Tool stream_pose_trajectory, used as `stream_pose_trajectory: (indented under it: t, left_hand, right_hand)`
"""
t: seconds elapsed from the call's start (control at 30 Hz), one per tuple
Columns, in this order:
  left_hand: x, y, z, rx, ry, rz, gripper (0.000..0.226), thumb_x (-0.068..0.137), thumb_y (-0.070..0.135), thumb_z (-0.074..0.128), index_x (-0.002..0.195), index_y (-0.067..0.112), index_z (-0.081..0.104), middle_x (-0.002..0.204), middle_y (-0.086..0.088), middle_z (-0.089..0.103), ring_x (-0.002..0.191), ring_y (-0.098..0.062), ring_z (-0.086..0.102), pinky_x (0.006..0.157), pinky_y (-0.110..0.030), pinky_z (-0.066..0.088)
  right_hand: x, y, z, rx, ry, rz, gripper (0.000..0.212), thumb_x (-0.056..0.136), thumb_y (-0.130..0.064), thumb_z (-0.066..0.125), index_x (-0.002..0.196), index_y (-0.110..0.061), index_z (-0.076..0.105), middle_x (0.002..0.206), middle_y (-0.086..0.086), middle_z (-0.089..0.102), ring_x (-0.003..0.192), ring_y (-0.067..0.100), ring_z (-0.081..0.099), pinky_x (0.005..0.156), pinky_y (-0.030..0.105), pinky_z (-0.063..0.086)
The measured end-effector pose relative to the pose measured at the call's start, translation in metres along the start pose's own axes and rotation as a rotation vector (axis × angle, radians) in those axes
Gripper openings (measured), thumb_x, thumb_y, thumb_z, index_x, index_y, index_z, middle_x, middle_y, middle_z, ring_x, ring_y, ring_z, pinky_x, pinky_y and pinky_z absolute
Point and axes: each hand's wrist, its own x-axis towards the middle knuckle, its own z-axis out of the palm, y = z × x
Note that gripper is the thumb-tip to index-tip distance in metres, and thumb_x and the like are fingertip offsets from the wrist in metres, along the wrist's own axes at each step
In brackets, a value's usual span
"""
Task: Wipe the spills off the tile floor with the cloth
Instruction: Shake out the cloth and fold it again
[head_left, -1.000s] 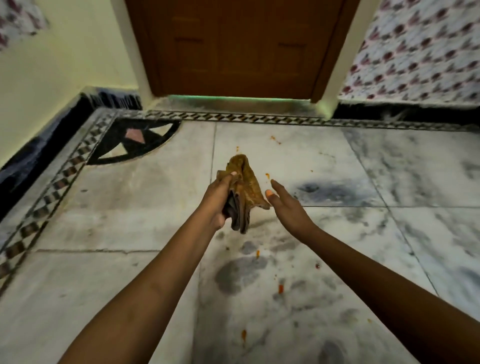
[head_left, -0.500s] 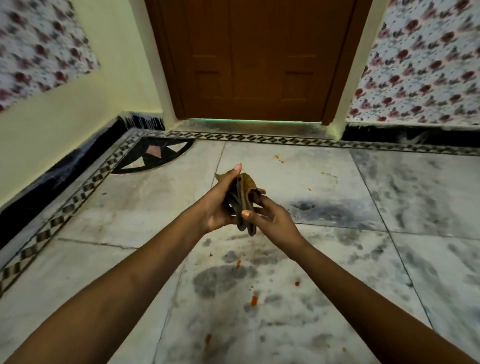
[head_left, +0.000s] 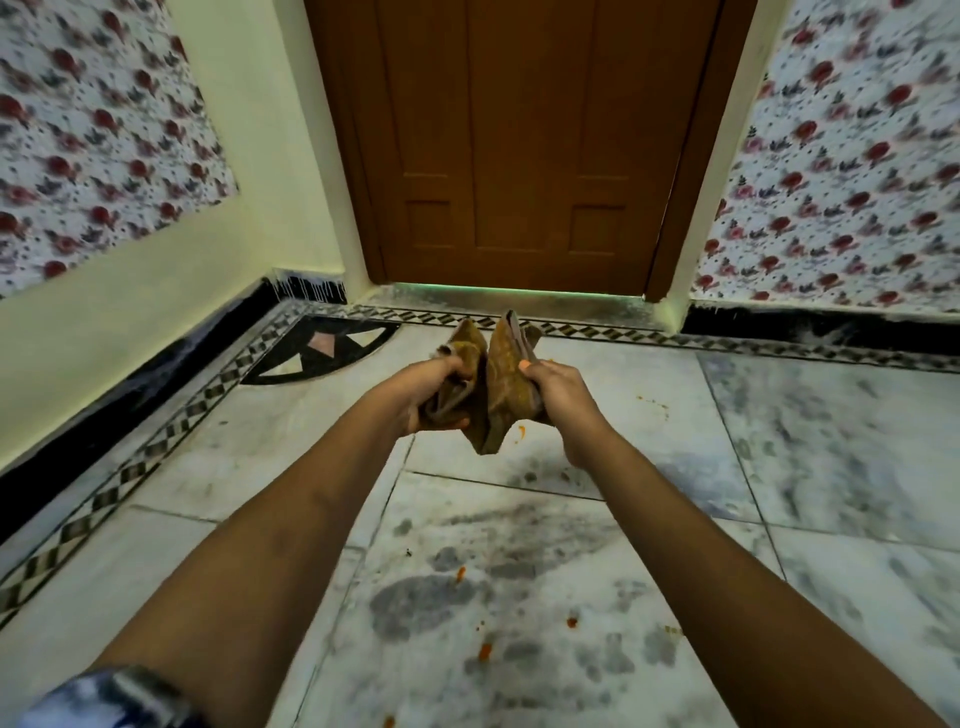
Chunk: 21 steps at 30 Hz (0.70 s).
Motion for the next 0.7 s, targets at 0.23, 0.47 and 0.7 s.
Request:
stream_pose_trajectory:
  t: [0.23, 0.47, 0.7]
  left_hand:
    - [0.01, -0.037, -0.029, -0.024, 0.152, -0.061, 0.022, 0.092, 0.028, 0.044, 0.105, 0.015, 0.055, 0.105, -0.012, 0.061, 0.1, -0.027, 0.056, 0.095, -0.038, 0.045]
    - [0.031, -0.042, -0.036, -0.195, 0.099, 0.007, 0.037, 0.084, 0.039, 0.063, 0.107, 0.011, 0.056, 0.1, -0.013, 0.063, 0.094, -0.029, 0.061, 0.086, -0.042, 0.052]
    - [0.034, -0.029, -0.015, 0.15, 0.03, 0.093, 0.034, 0.083, 0.013, 0.068, 0.114, 0.006, 0.055, 0.105, -0.01, 0.054, 0.09, -0.021, 0.052, 0.046, -0.023, 0.051]
  right_hand:
    - [0.009, 0.026, 0.004, 0.145, 0.172, 0.255, 0.035, 0.096, -0.019, 0.047, 0.128, -0.004, 0.05, 0.121, 0.018, 0.057, 0.095, 0.028, 0.054, 0.075, 0.037, 0.049]
    - [-0.001, 0.057, -0.015, 0.211, 0.294, 0.197, 0.019, 0.094, -0.02, 0.04, 0.081, -0.018, 0.055, 0.091, 0.008, 0.059, 0.075, 0.019, 0.054, 0.064, 0.031, 0.044]
    - [0.001, 0.067, -0.029, 0.094, 0.414, 0.163, 0.02, 0.094, -0.027, 0.048, 0.09, -0.009, 0.056, 0.102, 0.013, 0.059, 0.093, 0.028, 0.056, 0.075, 0.037, 0.048]
